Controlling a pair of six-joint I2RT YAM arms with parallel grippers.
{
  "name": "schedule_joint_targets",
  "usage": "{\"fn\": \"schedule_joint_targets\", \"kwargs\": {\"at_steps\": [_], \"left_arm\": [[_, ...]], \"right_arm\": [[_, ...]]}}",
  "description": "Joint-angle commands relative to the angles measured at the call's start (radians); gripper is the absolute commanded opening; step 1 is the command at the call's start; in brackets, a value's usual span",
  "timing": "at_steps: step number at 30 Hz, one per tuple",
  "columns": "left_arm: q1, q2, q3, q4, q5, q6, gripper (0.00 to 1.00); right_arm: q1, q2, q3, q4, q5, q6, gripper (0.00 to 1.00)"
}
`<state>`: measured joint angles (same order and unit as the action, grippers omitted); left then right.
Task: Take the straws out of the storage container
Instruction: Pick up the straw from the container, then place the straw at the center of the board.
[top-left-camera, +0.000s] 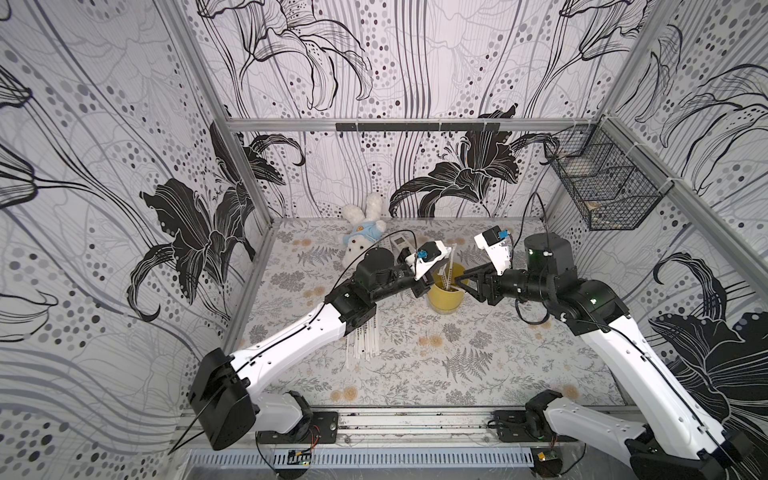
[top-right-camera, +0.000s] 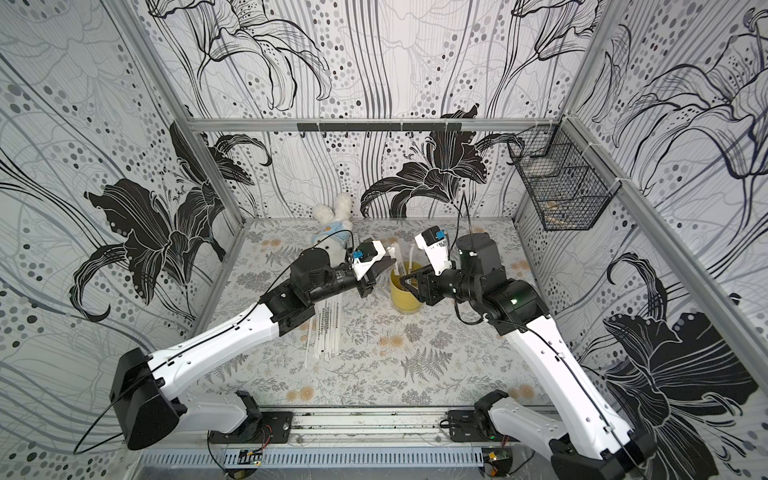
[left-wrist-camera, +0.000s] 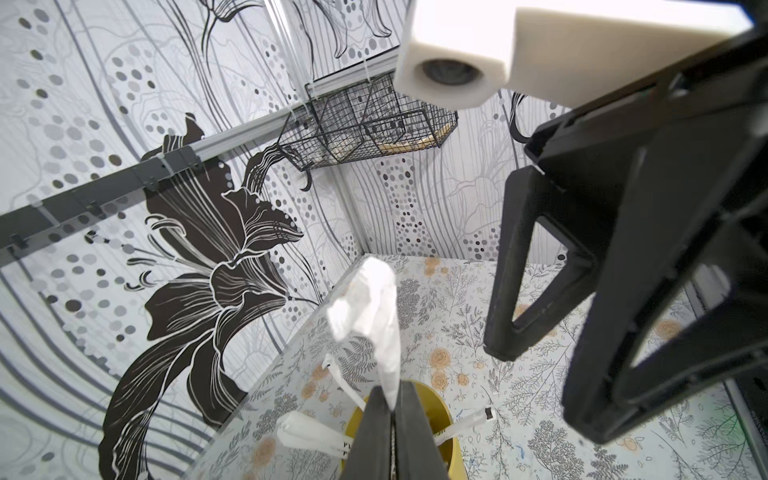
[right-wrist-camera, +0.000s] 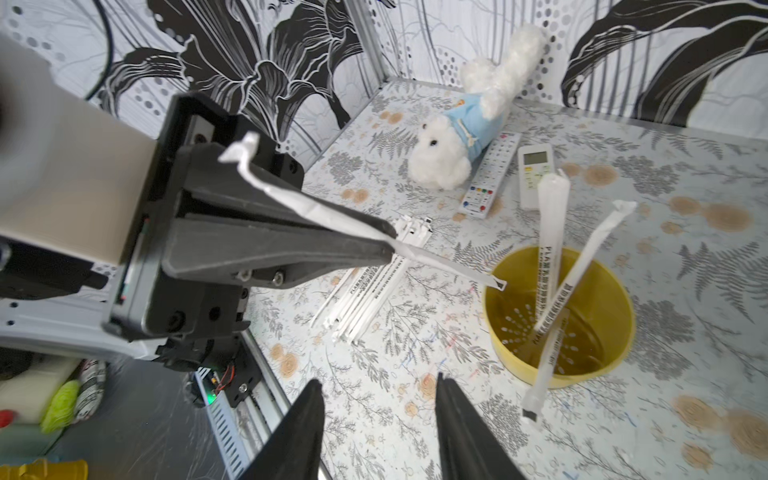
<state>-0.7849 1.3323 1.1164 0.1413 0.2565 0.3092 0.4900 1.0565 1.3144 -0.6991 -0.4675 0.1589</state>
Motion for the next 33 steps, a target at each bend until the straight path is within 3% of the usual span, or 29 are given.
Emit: {"fn": "schedule_joint_targets", "kwargs": {"at_steps": [1, 9, 14, 17, 24, 33], "left_arm": [[-0.002, -0.071, 0.029, -0.113, -0.086, -0.068, 0.09], [-0.001, -0.226, 0.106, -0.455, -0.327, -0.286, 0.10], [0.015, -0.240, 0.179, -0.753, -0.431, -0.432, 0.12], [0.093, -0.216, 0.206, -0.882, -0.369, -0.495, 0.11], [0.379, -0.104, 0.177, -0.980, -0.025, -0.532, 0.02], [0.469, 0.102, 0.129, -1.022, 0.054, -0.477, 0.00]], "right_arm": [[-0.004, -0.004, 0.015, 0.068, -0.113, -0.013, 0.48], [0.003, 0.037, -0.012, 0.182, -0.213, 0.045, 0.47], [0.081, 0.103, -0.005, 0.188, -0.148, 0.055, 0.47], [0.133, 0.160, 0.011, 0.178, -0.108, 0.058, 0.47], [0.154, 0.275, -0.006, 0.221, -0.086, 0.137, 0.45], [0.186, 0.430, -0.033, 0.284, -0.154, 0.174, 0.45]]}}
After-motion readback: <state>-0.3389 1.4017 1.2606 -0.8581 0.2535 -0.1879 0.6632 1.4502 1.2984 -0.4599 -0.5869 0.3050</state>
